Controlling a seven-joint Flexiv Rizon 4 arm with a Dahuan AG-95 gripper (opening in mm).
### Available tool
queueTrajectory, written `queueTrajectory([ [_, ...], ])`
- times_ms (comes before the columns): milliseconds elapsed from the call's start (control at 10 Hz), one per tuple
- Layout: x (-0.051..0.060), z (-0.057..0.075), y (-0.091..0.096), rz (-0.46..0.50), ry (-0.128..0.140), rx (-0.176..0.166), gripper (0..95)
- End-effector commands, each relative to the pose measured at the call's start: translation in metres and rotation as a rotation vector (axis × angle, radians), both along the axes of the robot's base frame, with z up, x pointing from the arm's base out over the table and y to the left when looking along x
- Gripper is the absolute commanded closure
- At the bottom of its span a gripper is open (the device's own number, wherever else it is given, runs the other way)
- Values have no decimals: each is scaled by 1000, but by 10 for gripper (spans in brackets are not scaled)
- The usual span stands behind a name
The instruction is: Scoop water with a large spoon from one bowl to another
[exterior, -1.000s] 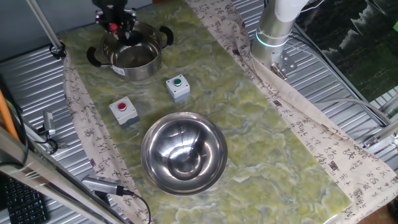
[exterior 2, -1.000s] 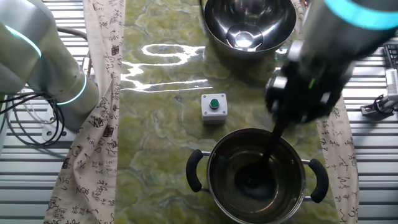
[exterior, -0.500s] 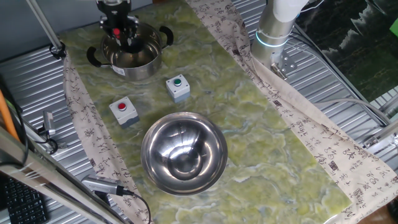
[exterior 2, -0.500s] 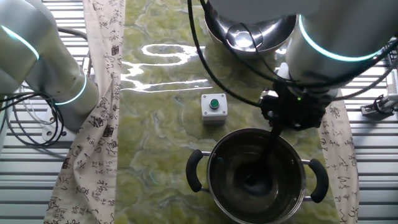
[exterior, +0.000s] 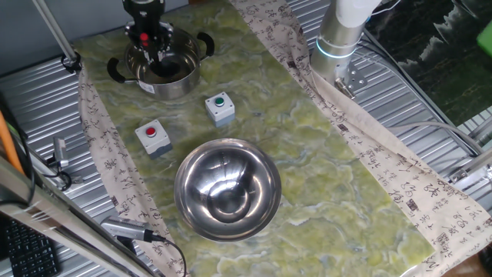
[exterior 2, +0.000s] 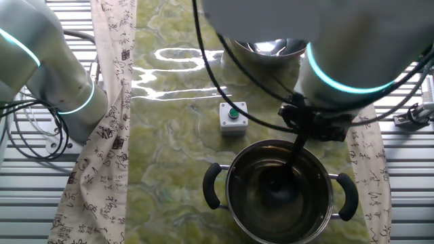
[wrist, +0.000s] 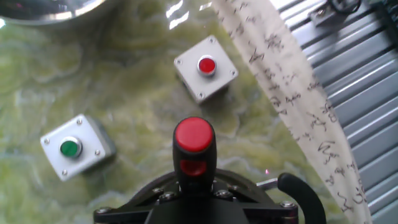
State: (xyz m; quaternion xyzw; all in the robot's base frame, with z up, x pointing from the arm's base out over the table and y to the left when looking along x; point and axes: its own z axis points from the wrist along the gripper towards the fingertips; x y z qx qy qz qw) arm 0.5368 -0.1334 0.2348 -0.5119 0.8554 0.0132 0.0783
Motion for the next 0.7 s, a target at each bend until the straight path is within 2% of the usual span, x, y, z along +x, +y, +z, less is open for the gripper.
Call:
queueTrajectory([
  [100, 1, 0, 2, -12, -28, 55, 950],
  [200, 1, 0, 2, -19, -39, 82, 950],
  [300, 1, 0, 2, -21, -42, 92, 950],
  [700, 1, -5, 1, -15, -55, 90, 950],
])
